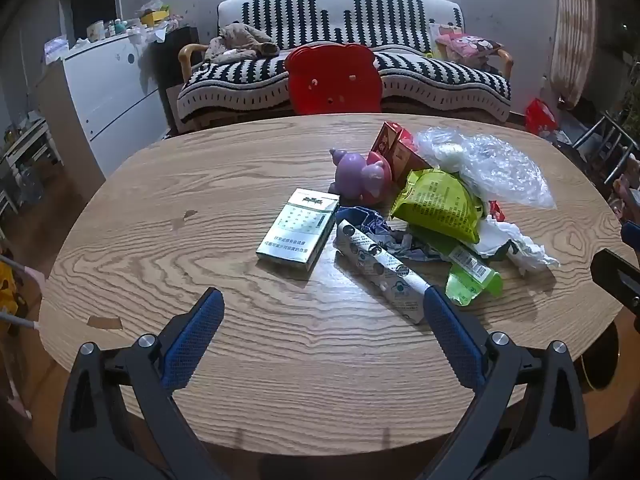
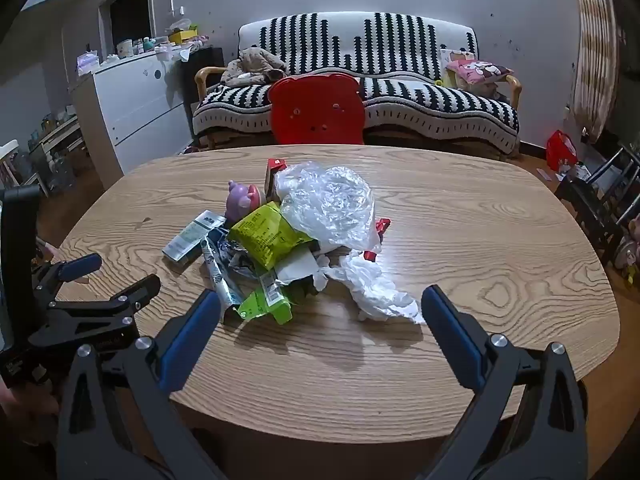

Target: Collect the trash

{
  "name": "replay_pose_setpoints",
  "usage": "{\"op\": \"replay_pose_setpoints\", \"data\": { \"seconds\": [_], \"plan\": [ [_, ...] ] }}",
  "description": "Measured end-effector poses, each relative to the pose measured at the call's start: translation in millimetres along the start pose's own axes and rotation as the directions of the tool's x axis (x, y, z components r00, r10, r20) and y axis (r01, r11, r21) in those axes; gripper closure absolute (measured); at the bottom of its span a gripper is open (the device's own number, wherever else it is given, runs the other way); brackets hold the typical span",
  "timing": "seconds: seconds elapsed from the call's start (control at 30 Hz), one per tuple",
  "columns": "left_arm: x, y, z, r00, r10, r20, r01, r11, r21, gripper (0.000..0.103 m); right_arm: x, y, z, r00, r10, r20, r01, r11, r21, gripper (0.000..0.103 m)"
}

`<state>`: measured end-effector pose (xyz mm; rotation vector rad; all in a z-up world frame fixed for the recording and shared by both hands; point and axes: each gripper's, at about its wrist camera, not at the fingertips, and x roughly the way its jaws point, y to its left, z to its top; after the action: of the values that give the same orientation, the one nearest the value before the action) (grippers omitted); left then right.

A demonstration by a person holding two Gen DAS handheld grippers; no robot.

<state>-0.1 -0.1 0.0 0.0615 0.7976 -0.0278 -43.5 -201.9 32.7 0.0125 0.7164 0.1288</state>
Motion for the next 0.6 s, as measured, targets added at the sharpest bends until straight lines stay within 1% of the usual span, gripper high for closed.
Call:
{"op": "replay_pose_setpoints", "data": {
  "seconds": [0.07,0.6],
  "plan": [
    [0.5,0.2,0.2,1.000,-0.004,-0.009,0.004,1.000,-0.004,0.006,0.2,0.1,0.0,1.000,-0.001,-0.003,0.001,1.000,-0.001,0.006],
    [-3.6,-0.9,-1.4,1.000,-0.002,-0.001,0.002,1.000,0.008,0.006,-1.7,-1.1,-0.9,1.000,-0.001,0.005,0.001,1.000,0.006,0.006]
  ]
}}
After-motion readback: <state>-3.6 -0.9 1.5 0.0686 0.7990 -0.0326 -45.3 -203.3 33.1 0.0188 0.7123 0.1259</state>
